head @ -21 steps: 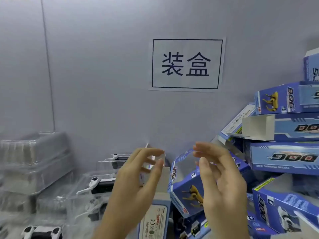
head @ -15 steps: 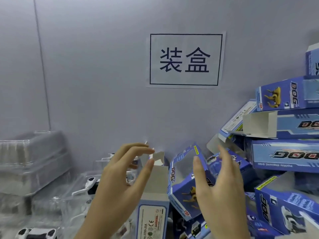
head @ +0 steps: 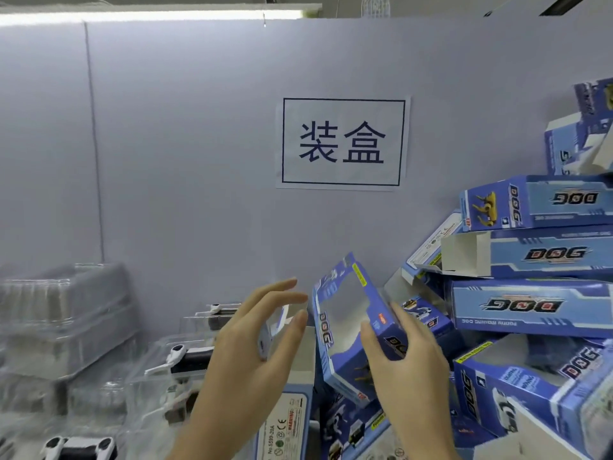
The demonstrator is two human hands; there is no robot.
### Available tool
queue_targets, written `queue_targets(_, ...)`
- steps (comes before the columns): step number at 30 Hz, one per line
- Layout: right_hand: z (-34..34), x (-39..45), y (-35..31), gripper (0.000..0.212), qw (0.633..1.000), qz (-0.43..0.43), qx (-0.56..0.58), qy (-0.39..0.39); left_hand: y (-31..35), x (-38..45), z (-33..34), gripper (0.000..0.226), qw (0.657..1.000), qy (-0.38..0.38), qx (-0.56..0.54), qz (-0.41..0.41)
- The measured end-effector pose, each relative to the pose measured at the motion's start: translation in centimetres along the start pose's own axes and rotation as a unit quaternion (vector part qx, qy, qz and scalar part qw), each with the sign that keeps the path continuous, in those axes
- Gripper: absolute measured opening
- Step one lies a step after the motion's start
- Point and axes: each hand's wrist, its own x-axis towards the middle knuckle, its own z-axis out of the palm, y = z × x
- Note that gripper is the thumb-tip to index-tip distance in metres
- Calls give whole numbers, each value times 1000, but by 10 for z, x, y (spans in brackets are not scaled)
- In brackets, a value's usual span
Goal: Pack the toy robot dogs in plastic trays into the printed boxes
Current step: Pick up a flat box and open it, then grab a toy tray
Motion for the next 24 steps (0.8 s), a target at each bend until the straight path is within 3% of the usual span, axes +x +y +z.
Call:
queue_targets(4, -17, -5, -15, 58, 986, -34, 135, 88, 9, -2, 4, 28, 996, 35, -73, -41)
queue_targets(6, -23, -9, -23, 60, 966, -32, 236, 99, 11, -3, 5, 43, 987, 25, -130, -93)
queue_targets(11, -23, -12, -24, 72, 905, -29, 423, 27, 15, 0, 6, 86, 947, -7, -271, -172)
queue_targets(15, -18, -10, -20, 46, 901, -45, 407, -145, 16, 5, -1, 66, 928, 18, -325, -182)
queue_targets(17, -18, -7, -23, 45, 895, -14, 400, -197, 9, 6, -7, 74, 928, 24, -331, -169)
queue_targets(19, -21, -8, -29, 55, 888, 21, 404, -217, 6, 4, -16, 85, 931, -21, -319, -177)
queue_targets(24, -30, -15, -32, 38, 912, 19, 365, -185, 2, -4, -31, 97, 924, -199, -266, -188)
